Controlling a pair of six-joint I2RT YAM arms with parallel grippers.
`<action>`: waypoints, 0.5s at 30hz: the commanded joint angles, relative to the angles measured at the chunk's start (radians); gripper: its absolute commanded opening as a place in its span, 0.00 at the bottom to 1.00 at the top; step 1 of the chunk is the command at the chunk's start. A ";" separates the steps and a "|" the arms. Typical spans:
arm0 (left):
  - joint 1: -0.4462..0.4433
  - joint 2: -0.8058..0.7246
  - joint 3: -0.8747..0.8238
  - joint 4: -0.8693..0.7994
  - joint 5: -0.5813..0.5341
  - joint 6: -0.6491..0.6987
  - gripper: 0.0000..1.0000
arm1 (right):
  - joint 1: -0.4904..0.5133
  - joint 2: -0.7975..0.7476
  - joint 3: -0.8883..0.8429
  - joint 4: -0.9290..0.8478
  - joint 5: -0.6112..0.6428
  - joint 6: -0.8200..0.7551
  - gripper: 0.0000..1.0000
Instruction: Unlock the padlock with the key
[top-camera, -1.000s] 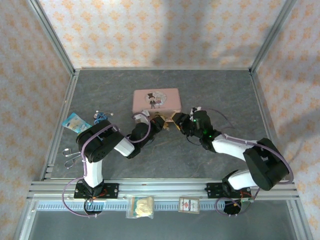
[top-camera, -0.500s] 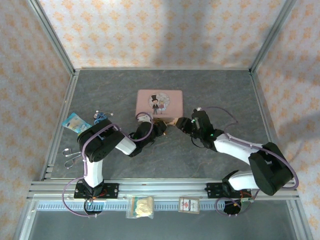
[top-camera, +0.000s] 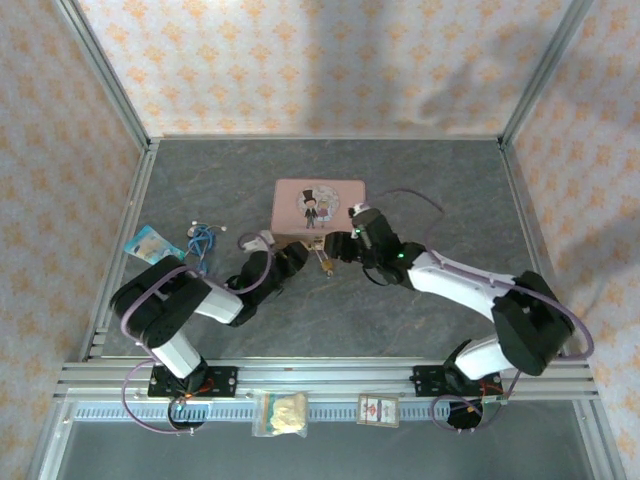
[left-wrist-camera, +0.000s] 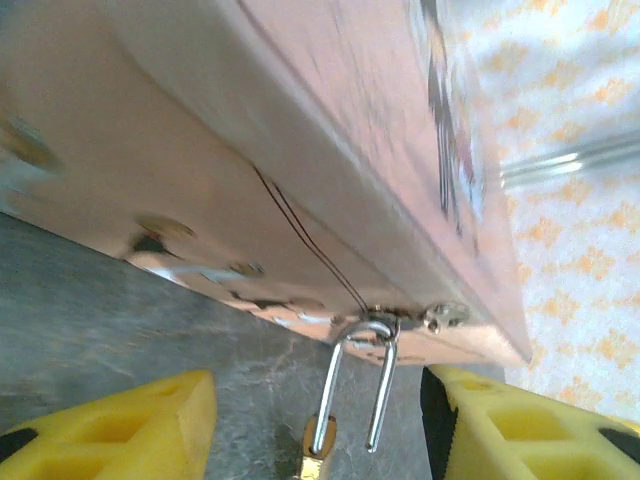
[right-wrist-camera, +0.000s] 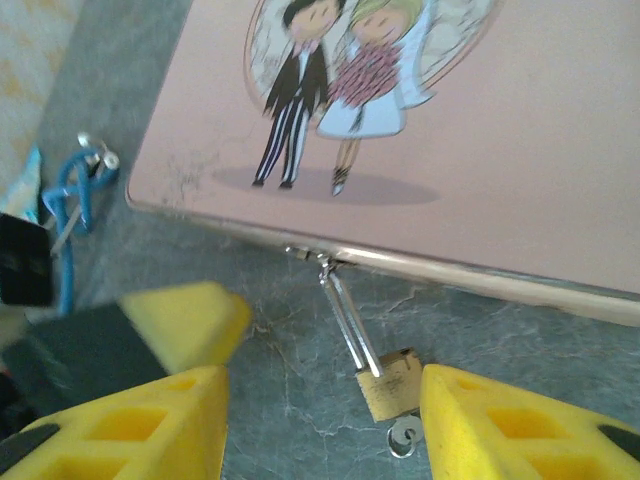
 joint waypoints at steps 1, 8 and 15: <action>0.060 -0.100 -0.050 -0.022 -0.010 -0.027 0.56 | 0.052 0.094 0.077 -0.147 0.078 -0.101 0.53; 0.146 -0.259 -0.064 -0.135 -0.042 0.033 0.60 | 0.138 0.254 0.244 -0.333 0.257 -0.096 0.56; 0.186 -0.271 -0.067 -0.109 -0.033 0.036 0.61 | 0.180 0.374 0.338 -0.401 0.359 -0.082 0.57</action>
